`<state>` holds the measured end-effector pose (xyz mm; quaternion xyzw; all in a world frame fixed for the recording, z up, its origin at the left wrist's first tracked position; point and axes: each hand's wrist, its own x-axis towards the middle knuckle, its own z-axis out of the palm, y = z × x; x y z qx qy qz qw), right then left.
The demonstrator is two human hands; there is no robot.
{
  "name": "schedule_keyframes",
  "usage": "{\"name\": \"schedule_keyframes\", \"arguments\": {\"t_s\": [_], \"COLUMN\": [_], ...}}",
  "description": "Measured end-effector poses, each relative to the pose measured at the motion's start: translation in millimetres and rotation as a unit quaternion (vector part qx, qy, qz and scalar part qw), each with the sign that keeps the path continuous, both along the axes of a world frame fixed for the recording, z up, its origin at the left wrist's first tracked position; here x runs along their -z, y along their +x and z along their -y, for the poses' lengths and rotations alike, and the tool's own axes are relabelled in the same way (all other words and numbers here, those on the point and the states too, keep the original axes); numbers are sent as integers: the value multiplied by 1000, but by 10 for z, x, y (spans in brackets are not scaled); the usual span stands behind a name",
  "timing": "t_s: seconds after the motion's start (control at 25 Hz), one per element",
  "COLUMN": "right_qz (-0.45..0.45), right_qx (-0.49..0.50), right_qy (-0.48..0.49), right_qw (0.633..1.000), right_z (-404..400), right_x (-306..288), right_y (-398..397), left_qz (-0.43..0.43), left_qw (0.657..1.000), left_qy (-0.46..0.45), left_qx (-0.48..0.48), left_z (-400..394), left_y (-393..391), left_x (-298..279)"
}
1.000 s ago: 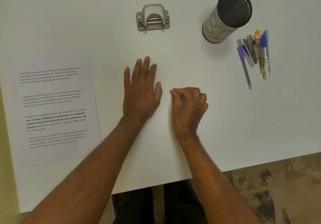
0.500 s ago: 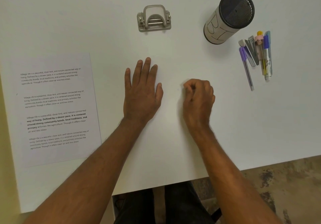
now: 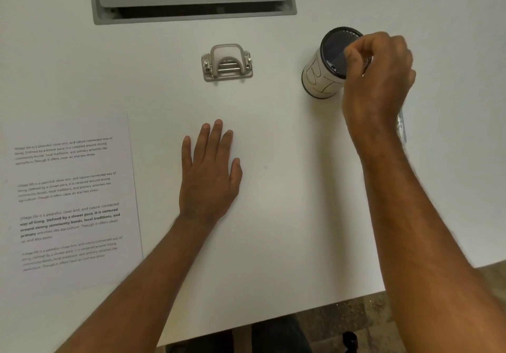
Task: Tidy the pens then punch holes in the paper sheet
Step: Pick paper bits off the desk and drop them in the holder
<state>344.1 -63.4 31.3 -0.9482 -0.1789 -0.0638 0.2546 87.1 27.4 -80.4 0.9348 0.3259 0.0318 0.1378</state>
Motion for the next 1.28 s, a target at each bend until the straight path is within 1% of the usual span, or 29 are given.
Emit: {"name": "schedule_keyframes", "arguments": {"t_s": [0.08, 0.2, 0.32, 0.56, 0.68, 0.84, 0.88, 0.92, 1.04, 1.12, 1.28], "right_qz": [-14, 1, 41, 36, 45, 68, 58, 30, -120, -182, -177], "right_qx": [-33, -58, -54, -55, -50, -77, -79, -79, -71, -81, -129], "right_qy": [-50, -70, -76, -64, -28, 119, 136, 140, 128, 94, 31], "right_qw": [998, 996, 995, 996, 997, 988, 986, 987, 982, 975, 975], "right_z": [-28, -50, -60, -46, -6, 129, 180, 235, 457, 595, 668], "right_x": [-13, -44, -68, -101, -124, -88, -22, 69, 434, 658, 852], "right_y": [134, 201, 205, 194, 126, -263, -436, -629, -1214, -1478, -1589], "left_qz": [0, -1, -8, -3, -1, 1, 1, 1, 0, -1, -3], "left_qw": [1000, 1000, 1000, 1000, 1000, 1000, 1000, 1000, 1000, 1000, 1000], "left_qy": [-1, -6, -2, -4, -3, -3, -3, -3, 1, 4, 9], "left_qx": [0, 2, 2, 1, 1, 0, 1, 1, 1, 1, 1], "left_z": [-1, -3, -2, -9, -4, -8, -7, -5, 0, -4, -12], "left_y": [15, 20, 15, 21, 21, 29, 28, 24, 27, 30, 20], "left_x": [-6, -3, 12, 21, 19, 5, 4, 5, 1, 0, 15]}}
